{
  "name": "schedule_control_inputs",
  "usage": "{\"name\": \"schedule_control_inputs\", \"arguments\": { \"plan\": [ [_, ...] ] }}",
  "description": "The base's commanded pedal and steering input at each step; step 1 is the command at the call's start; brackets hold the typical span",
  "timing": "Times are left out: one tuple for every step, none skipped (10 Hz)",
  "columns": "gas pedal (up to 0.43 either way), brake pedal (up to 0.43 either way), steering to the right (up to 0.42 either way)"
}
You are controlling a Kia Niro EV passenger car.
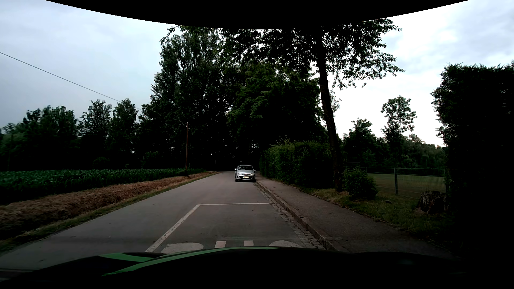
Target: Follow the waypoints while adhering to traffic rules and regulations
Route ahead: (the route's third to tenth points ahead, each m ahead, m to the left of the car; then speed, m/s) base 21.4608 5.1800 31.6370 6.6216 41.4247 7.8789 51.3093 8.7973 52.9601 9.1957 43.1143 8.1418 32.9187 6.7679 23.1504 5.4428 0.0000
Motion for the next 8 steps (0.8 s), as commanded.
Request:
{"name": "schedule_control_inputs", "arguments": {
  "plan": [
    [0.000, 0.323, -0.013],
    [0.000, 0.323, -0.013],
    [0.000, 0.323, -0.013],
    [0.000, 0.323, -0.013],
    [0.000, 0.323, -0.013],
    [0.000, 0.323, -0.013],
    [0.000, 0.323, -0.013],
    [0.000, 0.323, -0.013]
  ]
}}
